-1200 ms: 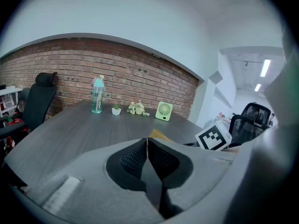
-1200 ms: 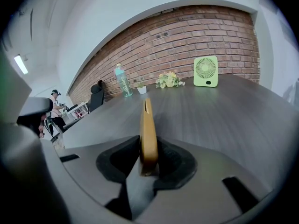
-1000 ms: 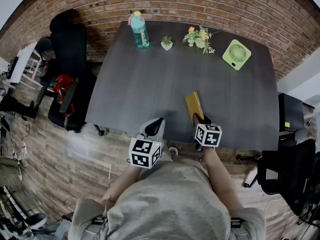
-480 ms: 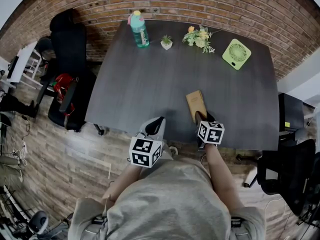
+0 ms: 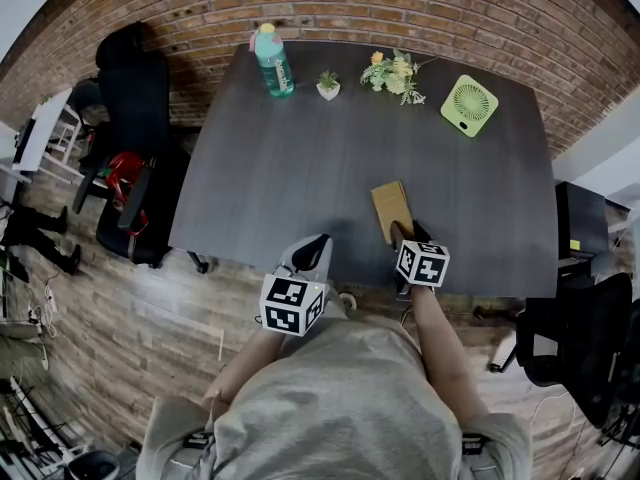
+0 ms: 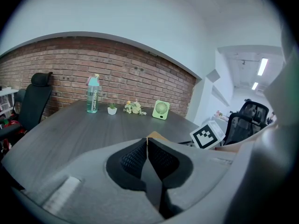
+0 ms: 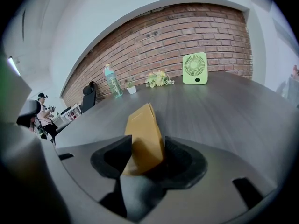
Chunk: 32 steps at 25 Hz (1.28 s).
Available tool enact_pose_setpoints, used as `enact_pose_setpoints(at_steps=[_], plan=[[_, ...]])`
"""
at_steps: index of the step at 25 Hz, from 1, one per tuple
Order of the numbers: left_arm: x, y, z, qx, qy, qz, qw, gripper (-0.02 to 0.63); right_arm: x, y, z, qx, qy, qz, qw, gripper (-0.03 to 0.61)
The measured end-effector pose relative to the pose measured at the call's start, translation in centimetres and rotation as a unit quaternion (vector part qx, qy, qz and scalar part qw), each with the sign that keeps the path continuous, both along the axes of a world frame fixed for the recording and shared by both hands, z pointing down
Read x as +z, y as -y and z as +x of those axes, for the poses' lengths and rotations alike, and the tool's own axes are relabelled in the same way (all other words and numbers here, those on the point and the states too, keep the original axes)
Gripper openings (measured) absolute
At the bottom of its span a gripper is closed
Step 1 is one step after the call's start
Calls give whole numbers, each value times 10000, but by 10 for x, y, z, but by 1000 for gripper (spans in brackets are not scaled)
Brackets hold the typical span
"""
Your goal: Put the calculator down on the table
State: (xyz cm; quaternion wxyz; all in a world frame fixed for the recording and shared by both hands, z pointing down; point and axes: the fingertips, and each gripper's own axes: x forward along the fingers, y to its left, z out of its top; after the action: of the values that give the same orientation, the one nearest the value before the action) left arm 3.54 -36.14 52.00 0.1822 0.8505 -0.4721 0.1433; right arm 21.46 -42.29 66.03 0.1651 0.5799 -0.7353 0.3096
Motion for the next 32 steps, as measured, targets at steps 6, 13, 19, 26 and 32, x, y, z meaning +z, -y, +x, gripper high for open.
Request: enact_pose_setpoints(at_steps=[6, 13, 19, 26, 32], plan=[[0, -2, 3, 58, 2, 18, 10000, 21, 4, -1, 6, 92, -318, -81, 9994, 216], [-2, -3, 1, 46, -10, 46, 10000, 21, 5, -1, 7, 102, -361, -103, 9992, 216], [-2, -7, -3, 35, -8, 45, 10000, 21, -9, -2, 8, 101, -402, -19, 9991, 212], [-6, -14, -6, 107, -32, 79, 9999, 21, -53, -14, -5, 86, -190, 472, 9987, 151], [-14, -26, -4, 218, -51, 130, 9997, 21, -95, -34, -19, 34, -100, 905, 9958, 84]])
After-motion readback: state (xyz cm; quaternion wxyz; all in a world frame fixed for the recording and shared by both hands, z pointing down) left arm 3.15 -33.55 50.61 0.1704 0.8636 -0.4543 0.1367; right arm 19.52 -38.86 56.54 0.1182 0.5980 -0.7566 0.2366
